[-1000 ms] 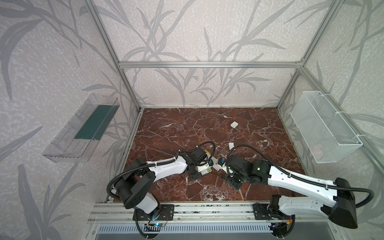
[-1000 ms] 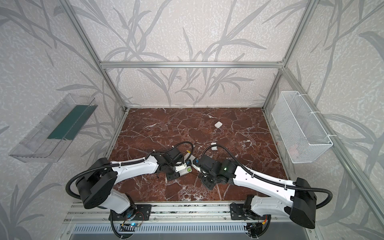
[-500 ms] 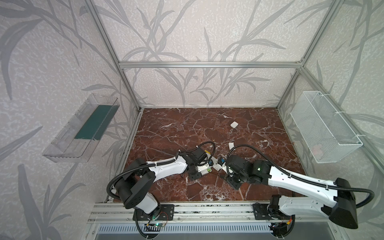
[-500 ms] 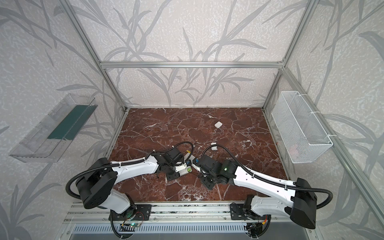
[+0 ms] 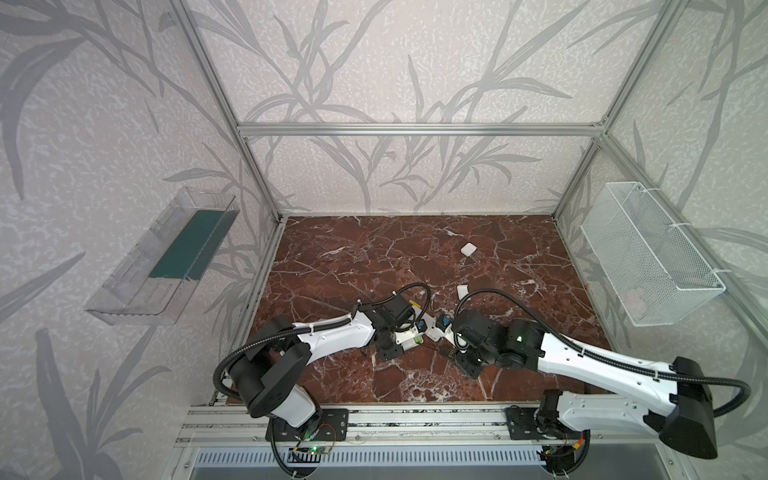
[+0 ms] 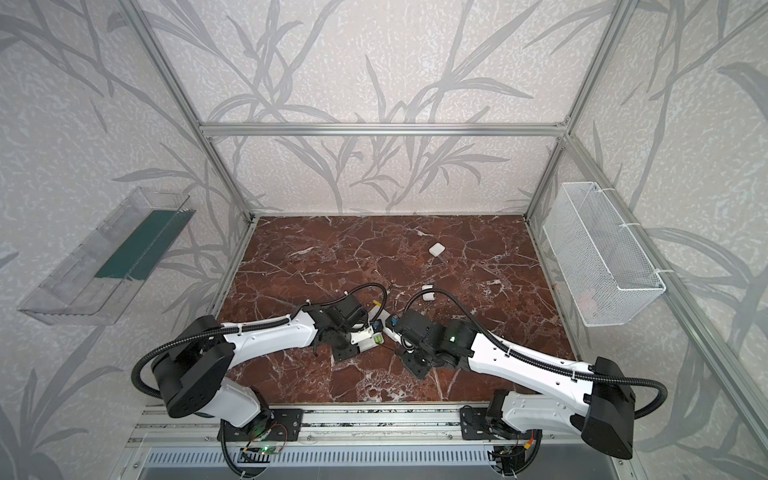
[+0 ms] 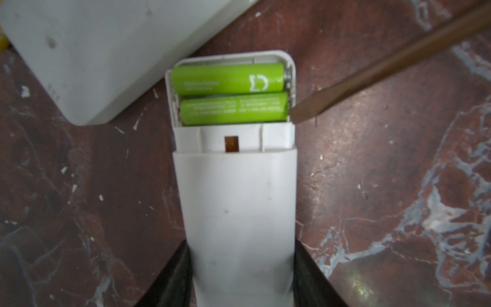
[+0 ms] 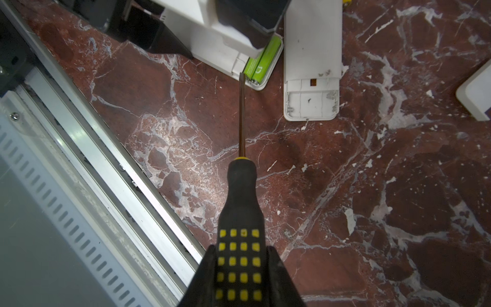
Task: Unload the batteries from the remote control
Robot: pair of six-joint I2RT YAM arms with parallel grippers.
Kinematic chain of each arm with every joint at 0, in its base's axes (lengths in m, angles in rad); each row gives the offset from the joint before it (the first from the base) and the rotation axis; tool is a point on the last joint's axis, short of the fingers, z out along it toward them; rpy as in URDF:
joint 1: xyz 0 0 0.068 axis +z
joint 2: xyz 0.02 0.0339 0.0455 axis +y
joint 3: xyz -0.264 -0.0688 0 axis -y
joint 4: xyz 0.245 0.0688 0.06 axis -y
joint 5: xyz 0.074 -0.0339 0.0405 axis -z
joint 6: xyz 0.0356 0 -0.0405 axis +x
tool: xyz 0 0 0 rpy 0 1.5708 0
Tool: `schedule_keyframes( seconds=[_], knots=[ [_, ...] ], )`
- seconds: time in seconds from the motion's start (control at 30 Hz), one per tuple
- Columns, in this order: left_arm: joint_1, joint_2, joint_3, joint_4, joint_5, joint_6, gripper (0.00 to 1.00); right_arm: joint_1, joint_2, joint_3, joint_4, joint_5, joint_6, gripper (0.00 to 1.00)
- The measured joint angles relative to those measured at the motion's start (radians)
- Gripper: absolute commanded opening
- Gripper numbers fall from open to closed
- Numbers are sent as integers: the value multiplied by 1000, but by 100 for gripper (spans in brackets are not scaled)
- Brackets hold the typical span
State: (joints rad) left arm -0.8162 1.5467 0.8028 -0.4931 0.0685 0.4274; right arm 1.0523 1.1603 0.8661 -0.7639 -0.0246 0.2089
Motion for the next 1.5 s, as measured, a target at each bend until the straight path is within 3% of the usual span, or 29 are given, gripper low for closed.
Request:
schedule_keyframes(
  seconds=[1.5],
  knots=[
    [-4,8,8,-8,-5,-1,34,0,5,-12,4,21,0,0]
  ],
)
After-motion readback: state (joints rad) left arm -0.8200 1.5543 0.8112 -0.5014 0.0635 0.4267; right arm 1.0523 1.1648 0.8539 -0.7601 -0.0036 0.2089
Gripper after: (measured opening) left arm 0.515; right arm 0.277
